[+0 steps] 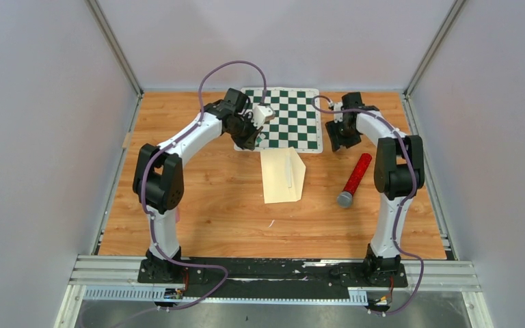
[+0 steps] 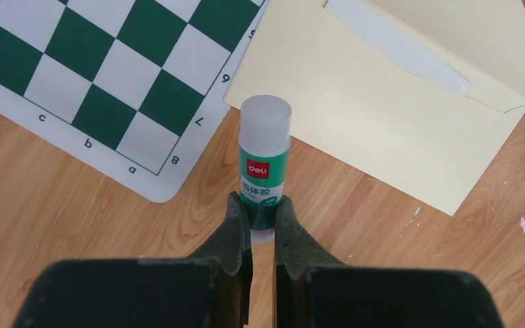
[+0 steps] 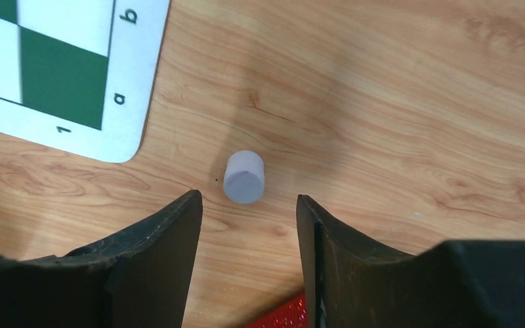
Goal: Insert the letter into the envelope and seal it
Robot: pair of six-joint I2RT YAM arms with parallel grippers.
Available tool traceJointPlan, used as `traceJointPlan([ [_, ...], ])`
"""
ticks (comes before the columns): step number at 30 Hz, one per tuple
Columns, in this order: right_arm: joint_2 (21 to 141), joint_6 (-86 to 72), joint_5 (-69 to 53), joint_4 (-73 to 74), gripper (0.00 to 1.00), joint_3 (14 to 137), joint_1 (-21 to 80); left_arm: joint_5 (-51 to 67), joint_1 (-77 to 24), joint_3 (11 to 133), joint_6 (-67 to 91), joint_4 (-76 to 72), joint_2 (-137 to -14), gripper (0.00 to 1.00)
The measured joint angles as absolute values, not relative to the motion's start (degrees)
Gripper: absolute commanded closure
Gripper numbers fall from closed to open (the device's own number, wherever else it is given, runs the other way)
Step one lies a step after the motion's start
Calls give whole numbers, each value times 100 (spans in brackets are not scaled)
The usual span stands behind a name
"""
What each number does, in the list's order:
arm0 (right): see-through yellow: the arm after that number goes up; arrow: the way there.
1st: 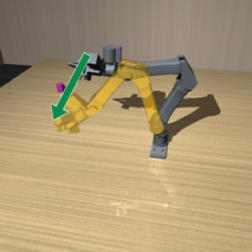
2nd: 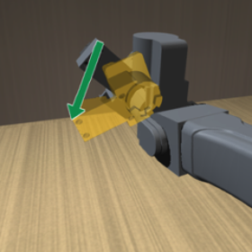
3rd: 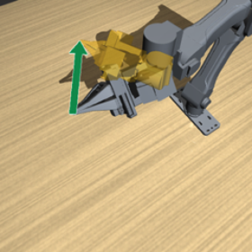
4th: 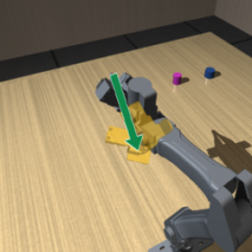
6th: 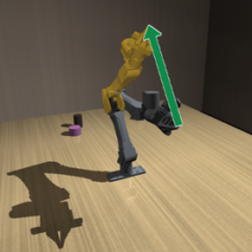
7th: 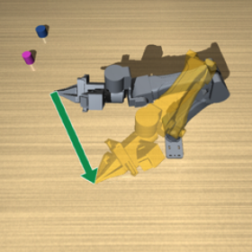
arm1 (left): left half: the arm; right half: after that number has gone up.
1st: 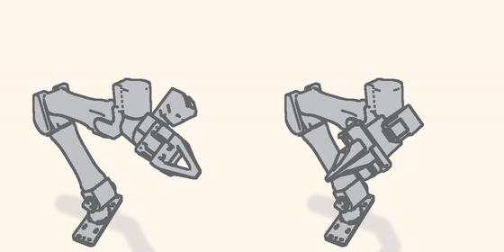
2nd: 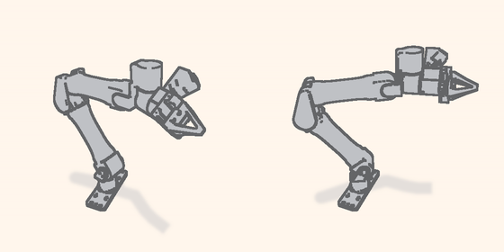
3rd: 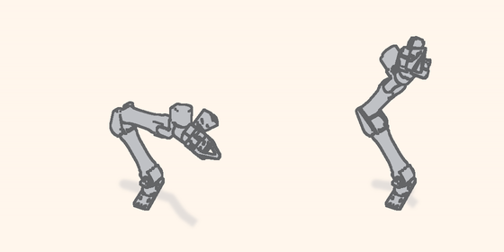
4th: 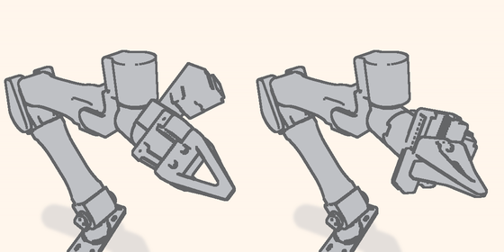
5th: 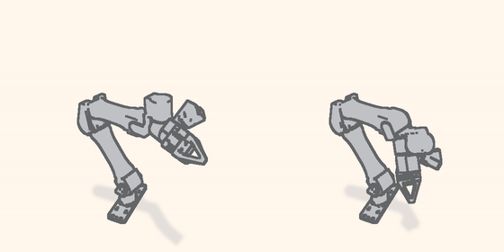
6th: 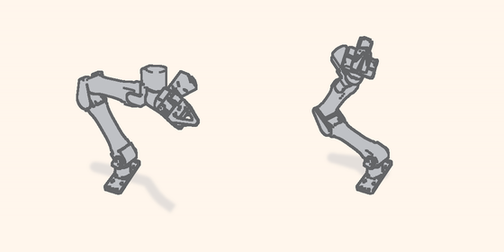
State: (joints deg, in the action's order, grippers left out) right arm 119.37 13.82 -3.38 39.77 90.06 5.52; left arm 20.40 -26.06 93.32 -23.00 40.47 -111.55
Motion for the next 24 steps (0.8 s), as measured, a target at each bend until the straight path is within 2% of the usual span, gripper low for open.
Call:
traceJointPlan([
  [7, 11762, 1168, -528, 4709, 46, 10429, 303, 2224, -2418, 10127, -1970, 4226, -11155, 100],
  [11, 11319, 652, -1299, 4497, 49, 11096, 161, 2652, -2268, 10989, -1608, 4040, -11153, 100],
  [16, 10650, -567, -2967, 3092, 54, 10969, 237, 3310, -2204, 11144, -945, 2974, -10886, 100],
  [21, 10530, -1623, -4399, 1225, 46, 10713, 620, 4215, -2174, 10683, -128, 1334, -10477, 100],
  [24, 10619, -2169, -5118, 342, 45, 10720, 823, 4670, -2123, 10606, 346, 532, -10425, 100],
])
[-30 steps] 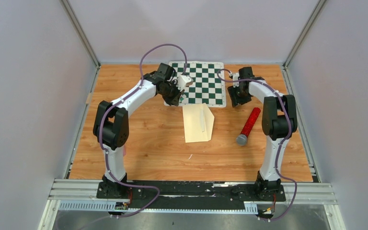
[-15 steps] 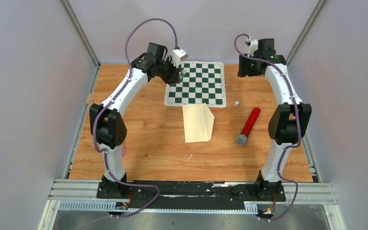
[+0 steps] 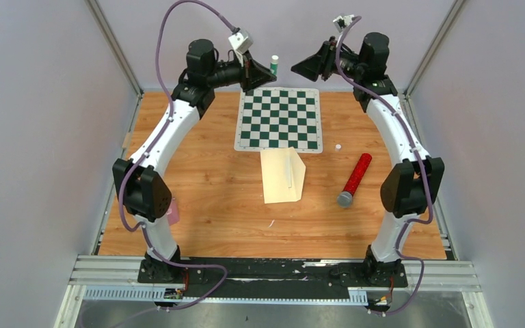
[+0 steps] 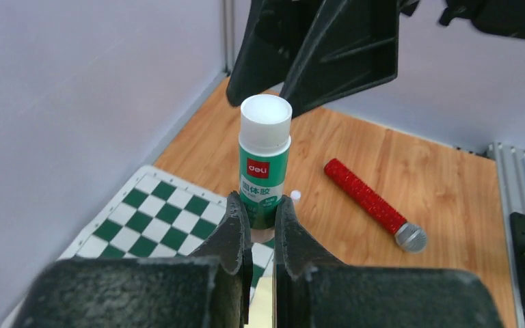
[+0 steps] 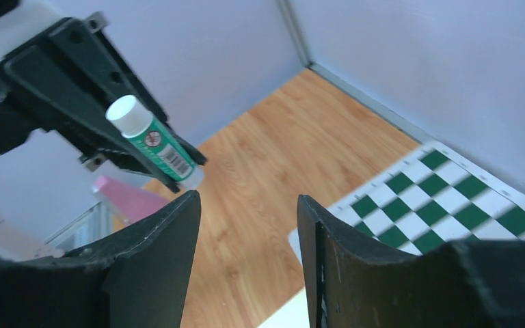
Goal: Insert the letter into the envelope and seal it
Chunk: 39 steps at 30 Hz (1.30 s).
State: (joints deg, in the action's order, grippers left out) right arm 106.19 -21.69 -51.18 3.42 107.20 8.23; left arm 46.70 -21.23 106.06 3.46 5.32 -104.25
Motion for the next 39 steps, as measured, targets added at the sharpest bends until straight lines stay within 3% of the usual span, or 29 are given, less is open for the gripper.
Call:
traceJointPlan([
  [13, 10868, -3079, -6475, -1219, 46, 10925, 1229, 6427, -1747, 10895, 2259, -1297, -11006, 100],
  [32, 11360, -2993, -6169, -1275, 49, 11841, 1498, 6248, -1747, 11026, 2331, -1061, -11072, 100],
  [39, 11443, -2998, -6117, -1288, 60, 11950, 1603, 6250, -1767, 11026, 2261, -982, -11072, 100],
])
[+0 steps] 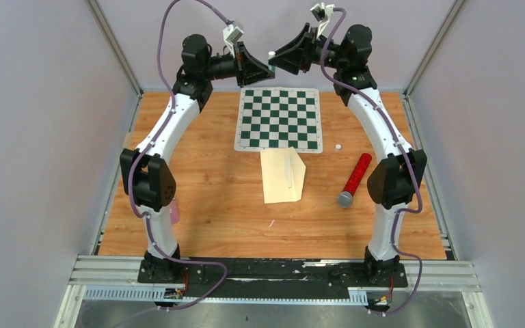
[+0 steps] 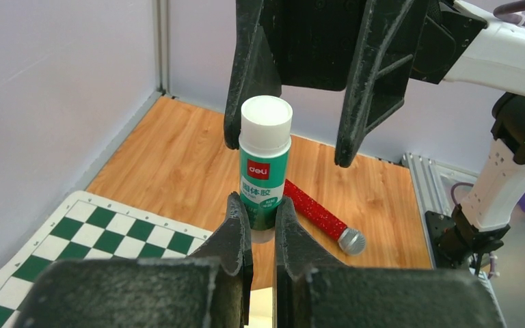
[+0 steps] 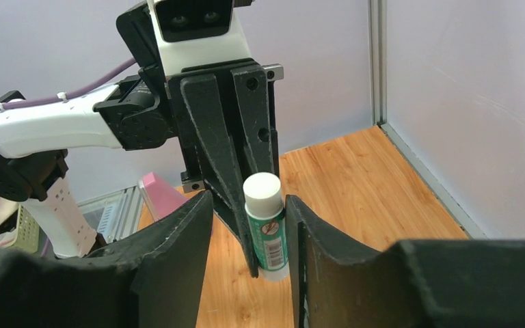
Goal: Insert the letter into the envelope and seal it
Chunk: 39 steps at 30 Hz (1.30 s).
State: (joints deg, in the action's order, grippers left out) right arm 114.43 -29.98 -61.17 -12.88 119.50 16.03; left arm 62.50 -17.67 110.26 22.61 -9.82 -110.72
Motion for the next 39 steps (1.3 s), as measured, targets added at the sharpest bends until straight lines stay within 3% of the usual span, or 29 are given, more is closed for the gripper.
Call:
traceJointPlan([
  [6, 11524, -2985, -6058, -1293, 91, 12027, 1621, 6265, -1846, 11026, 2075, -786, -11069, 100],
  [9, 11542, -2945, -6064, -1288, 99, 12027, 1616, 6243, -1846, 11028, 2051, -709, -11069, 98],
  [11, 11542, -2936, -6064, -1275, 100, 12027, 1616, 6243, -1844, 11032, 2043, -685, -11069, 79],
  [12, 11542, -2928, -6064, -1271, 100, 12027, 1616, 6243, -1844, 11032, 2032, -681, -11069, 61],
  [14, 11542, -2919, -6062, -1271, 100, 12027, 1621, 6241, -1846, 11045, 1992, -668, -11069, 45],
  [15, 11542, -2917, -6051, -1271, 100, 12027, 1627, 6243, -1850, 11048, 1959, -644, -11069, 42],
  [22, 11542, -2917, -6042, -1271, 100, 12027, 1649, 6324, -1872, 11054, 2049, -827, -11069, 43],
  [39, 11542, -2882, -6031, -1142, 100, 12027, 1649, 6331, -1831, 11115, 2532, -1441, -11109, 58],
])
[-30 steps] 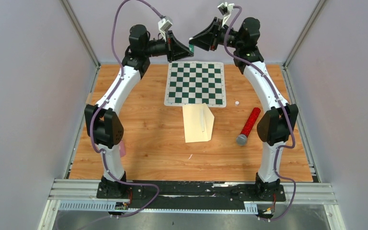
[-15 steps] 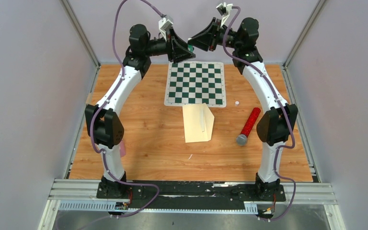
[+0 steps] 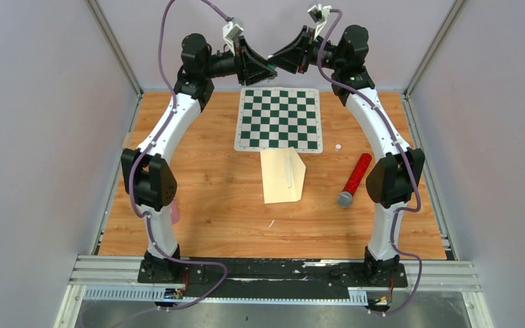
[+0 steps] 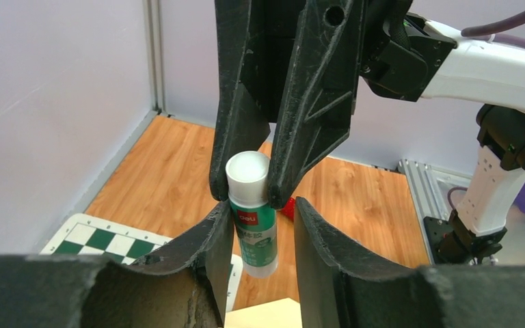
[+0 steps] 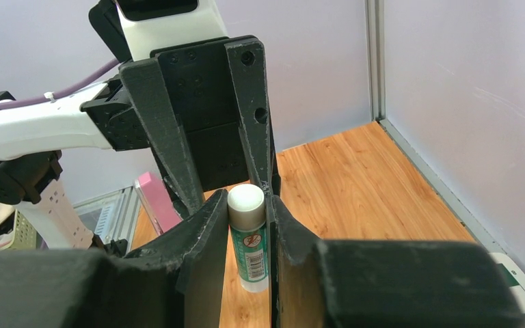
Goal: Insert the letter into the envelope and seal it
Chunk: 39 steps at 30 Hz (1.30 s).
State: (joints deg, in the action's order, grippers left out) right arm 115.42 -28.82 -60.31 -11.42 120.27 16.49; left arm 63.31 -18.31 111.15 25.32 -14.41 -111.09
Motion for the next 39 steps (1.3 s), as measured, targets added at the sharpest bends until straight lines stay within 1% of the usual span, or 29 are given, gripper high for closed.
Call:
traceJointPlan([
  [4, 11542, -2882, -6034, -1138, 100, 12027, 1649, 6285, -1826, 11163, 2563, -1450, -11161, 68],
  [5, 11542, -2884, -6036, -1140, 100, 12027, 1649, 6276, -1824, 11201, 2567, -1448, -11190, 73],
  [6, 11542, -2877, -6031, -1142, 99, 12027, 1649, 6267, -1822, 11222, 2580, -1450, -11209, 76],
  [7, 11542, -2862, -6034, -1142, 95, 12027, 1649, 6267, -1822, 11231, 2609, -1448, -11222, 82],
  [10, 11542, -2816, -6034, -1140, 70, 12027, 1649, 6254, -1822, 11253, 2665, -1448, -11244, 95],
  [11, 11542, -2808, -6031, -1142, 60, 12027, 1649, 6252, -1822, 11271, 2676, -1446, -11253, 96],
  [12, 11542, -2797, -6020, -1142, 55, 12027, 1649, 6241, -1822, 11281, 2681, -1444, -11260, 99],
  [14, 11542, -2775, -5927, -1090, 47, 12042, 1649, 6222, -1822, 11301, 2676, -1448, -11271, 100],
  [16, 11539, -2659, -5719, -958, 43, 12064, 1647, 6154, -1822, 11336, 2681, -1437, -11279, 100],
  [19, 11419, -2231, -5087, -790, 42, 11979, 1640, 5822, -1820, 11443, 2770, -1415, -11310, 100],
  [20, 11253, -2043, -4786, -819, 42, 11730, 1632, 5645, -1815, 11487, 2842, -1409, -11319, 100],
  [22, 10812, -1667, -4298, -993, 42, 11078, 1632, 5297, -1800, 11531, 3020, -1406, -11336, 100],
  [24, 10239, -1227, -3887, -1313, 43, 10145, 1645, 4960, -1800, 11601, 3188, -1424, -11354, 100],
  [25, 9998, -961, -3706, -1494, 45, 9736, 1673, 4781, -1800, 11620, 3264, -1452, -11354, 100],
  [27, 9771, -554, -3426, -1686, 49, 9323, 1710, 4462, -1800, 11633, 3389, -1540, -11354, 100],
  [33, 9723, 281, -2663, -1916, 52, 8980, 2134, 3820, -1804, 11594, 3721, -1737, -11349, 100],
  [39, 9749, 419, -2447, -2093, 55, 9065, 2359, 3645, -1887, 11467, 3922, -1894, -11314, 100],
])
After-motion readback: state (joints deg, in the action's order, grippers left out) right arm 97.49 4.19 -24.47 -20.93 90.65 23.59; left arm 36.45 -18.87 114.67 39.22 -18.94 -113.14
